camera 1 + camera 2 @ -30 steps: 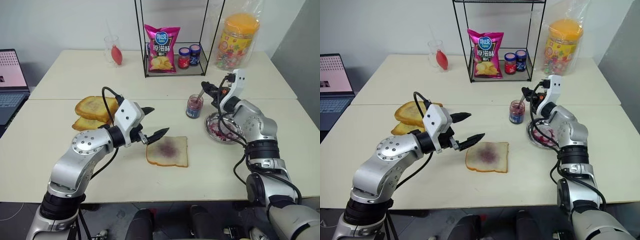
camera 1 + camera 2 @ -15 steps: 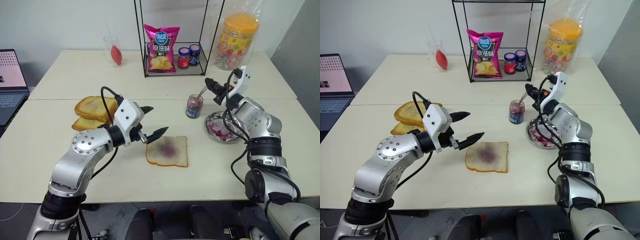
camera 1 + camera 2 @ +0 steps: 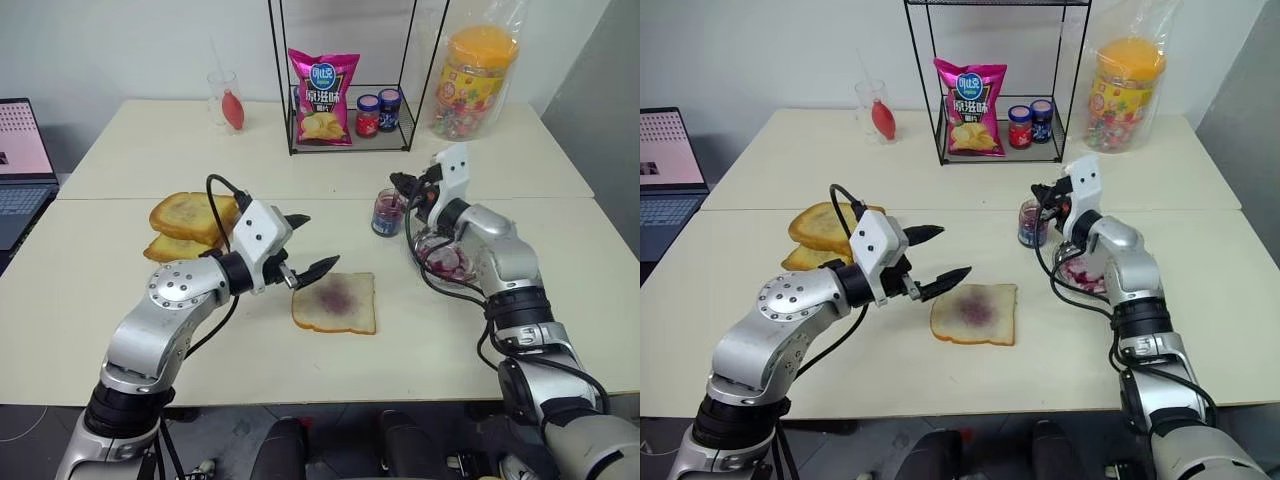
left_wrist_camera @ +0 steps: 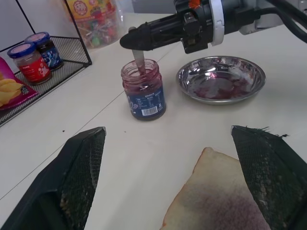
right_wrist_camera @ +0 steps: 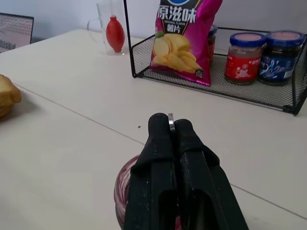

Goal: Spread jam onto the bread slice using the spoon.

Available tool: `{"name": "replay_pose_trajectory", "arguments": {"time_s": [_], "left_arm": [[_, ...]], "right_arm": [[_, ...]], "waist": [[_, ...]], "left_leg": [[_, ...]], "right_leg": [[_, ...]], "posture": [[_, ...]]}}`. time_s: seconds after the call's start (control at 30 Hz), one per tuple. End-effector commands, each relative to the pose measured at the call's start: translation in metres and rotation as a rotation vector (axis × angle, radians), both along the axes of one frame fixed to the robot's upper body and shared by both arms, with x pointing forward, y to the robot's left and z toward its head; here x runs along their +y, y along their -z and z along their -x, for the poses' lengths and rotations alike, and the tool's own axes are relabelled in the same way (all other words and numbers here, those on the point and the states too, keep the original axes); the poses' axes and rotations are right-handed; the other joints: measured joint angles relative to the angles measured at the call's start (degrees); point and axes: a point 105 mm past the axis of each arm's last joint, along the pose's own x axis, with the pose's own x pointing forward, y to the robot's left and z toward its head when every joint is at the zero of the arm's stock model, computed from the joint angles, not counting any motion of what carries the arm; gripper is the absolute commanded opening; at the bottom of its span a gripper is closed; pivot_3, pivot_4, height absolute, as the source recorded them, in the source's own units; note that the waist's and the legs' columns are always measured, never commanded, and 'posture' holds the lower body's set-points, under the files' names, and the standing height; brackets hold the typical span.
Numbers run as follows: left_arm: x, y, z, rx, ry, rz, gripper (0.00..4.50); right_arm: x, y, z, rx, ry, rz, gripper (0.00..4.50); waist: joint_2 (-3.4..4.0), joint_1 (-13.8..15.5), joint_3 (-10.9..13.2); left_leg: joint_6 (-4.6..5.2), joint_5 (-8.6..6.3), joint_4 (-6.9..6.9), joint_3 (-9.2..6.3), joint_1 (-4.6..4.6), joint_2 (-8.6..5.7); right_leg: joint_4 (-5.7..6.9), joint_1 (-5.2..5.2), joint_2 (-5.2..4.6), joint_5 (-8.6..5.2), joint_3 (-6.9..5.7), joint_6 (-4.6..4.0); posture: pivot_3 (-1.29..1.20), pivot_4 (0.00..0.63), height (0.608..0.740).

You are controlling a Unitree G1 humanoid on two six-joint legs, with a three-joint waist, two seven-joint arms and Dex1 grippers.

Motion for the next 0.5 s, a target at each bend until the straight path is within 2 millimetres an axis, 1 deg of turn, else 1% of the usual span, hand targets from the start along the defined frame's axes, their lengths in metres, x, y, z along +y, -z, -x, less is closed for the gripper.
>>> {"name": "replay_pose_trajectory", "arguments": {"time_s": [0.03, 0.13, 0.27, 0.4, 0.5], "left_arm": [[-0.002, -0.011, 0.001, -0.053, 0.009, -0.002, 4.37], [-0.001, -0.011, 0.001, -0.055, 0.007, -0.002, 4.37], [-0.001, -0.011, 0.001, -0.055, 0.006, -0.002, 4.37], [-0.001, -0.011, 0.0, -0.056, 0.004, -0.002, 4.37], [-0.002, -0.012, -0.001, -0.058, 0.004, -0.002, 4.37]], "right_arm": [[0.002, -0.014, 0.001, 0.0, -0.013, -0.078, 0.01], [0.001, -0.014, 0.0, 0.055, -0.004, -0.155, 0.01], [-0.001, -0.016, -0.001, 0.098, 0.003, -0.216, 0.01], [-0.013, -0.024, -0.005, 0.162, 0.038, -0.39, 0.01], [-0.017, -0.027, -0.006, 0.18, 0.05, -0.439, 0.01]], "waist": [[0.0, 0.0, 0.0], [0.0, 0.0, 0.0], [0.0, 0.0, 0.0], [0.0, 0.01, 0.0], [0.0, 0.0, 0.0]], "left_leg": [[0.0, 0.0, 0.0, -0.01, 0.0, 0.0], [0.0, 0.0, 0.0, -0.02, 0.01, 0.0], [0.0, 0.0, 0.01, -0.01, 0.01, 0.0], [0.0, 0.0, -0.01, -0.02, 0.01, 0.01], [0.0, 0.0, -0.01, 0.0, 0.0, 0.0]], "right_leg": [[0.0, 0.01, 0.0, 0.0, -0.01, 0.0], [0.02, 0.0, 0.0, 0.0, -0.01, 0.0], [0.02, 0.01, 0.0, 0.0, 0.0, 0.0], [0.02, 0.0, 0.01, 0.0, -0.01, 0.0], [0.02, -0.01, 0.01, 0.0, 0.0, 0.0]], "posture": [[0.0, 0.15, 0.74], [0.0, 0.15, 0.74], [0.0, 0.15, 0.74], [0.0, 0.15, 0.74], [0.0, 0.15, 0.74]]}}
